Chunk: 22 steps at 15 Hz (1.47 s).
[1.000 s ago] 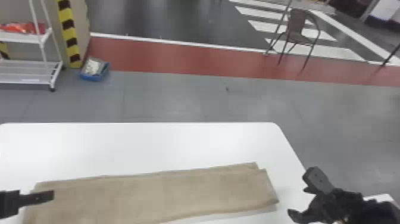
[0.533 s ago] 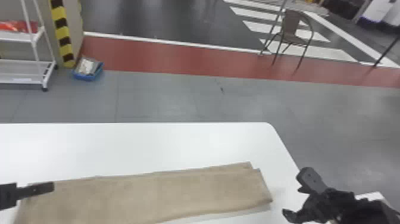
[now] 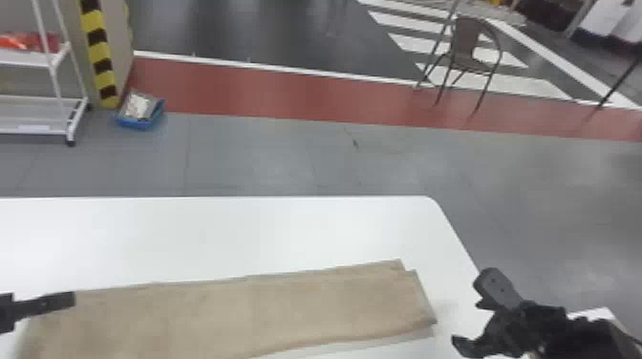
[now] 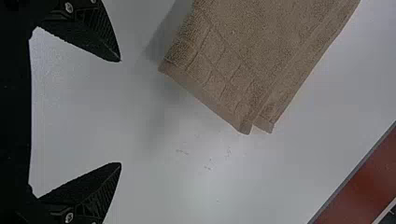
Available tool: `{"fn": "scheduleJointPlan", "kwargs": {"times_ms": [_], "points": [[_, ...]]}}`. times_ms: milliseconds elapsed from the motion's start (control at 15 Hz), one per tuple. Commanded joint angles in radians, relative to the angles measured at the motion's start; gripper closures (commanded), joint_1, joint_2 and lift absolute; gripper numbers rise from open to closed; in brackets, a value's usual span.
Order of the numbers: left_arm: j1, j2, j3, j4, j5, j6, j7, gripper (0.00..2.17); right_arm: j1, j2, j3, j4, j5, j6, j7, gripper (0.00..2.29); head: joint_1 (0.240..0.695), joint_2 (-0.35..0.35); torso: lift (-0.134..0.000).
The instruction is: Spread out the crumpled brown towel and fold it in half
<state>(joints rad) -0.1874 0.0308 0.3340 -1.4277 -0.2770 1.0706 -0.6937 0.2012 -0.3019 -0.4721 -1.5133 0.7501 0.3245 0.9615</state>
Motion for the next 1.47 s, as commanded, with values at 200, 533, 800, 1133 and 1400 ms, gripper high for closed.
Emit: {"fn": "scheduleJointPlan", "kwargs": {"times_ms": [200, 533, 800, 1133, 1400], "points": [[0.005, 0.0, 0.0, 0.003, -0.013, -0.034, 0.048, 0.34, 0.0, 0.0, 0.004, 0.004, 0.0, 0.0, 0.0, 0.09, 0.695, -0.283, 0.0], [0.005, 0.011, -0.003, 0.016, -0.017, -0.047, 0.04, 0.44, 0.0, 0.001, 0.006, 0.007, 0.0, 0.0, 0.0, 0.09, 0.695, -0.265, 0.0], [0.0, 0.029, -0.007, 0.042, -0.022, -0.034, 0.039, 0.45, -0.006, 0.001, 0.013, 0.01, 0.0, 0.0, 0.0, 0.09, 0.695, -0.259, 0.0], [0.0, 0.032, 0.0, 0.049, -0.019, -0.037, 0.042, 1.03, -0.008, 0.001, 0.015, 0.012, 0.0, 0.0, 0.0, 0.09, 0.695, -0.249, 0.0], [0.013, 0.031, 0.01, 0.035, -0.016, -0.04, 0.037, 1.03, -0.022, 0.001, 0.015, 0.016, -0.002, 0.0, -0.003, 0.09, 0.695, -0.243, 0.0]]}}
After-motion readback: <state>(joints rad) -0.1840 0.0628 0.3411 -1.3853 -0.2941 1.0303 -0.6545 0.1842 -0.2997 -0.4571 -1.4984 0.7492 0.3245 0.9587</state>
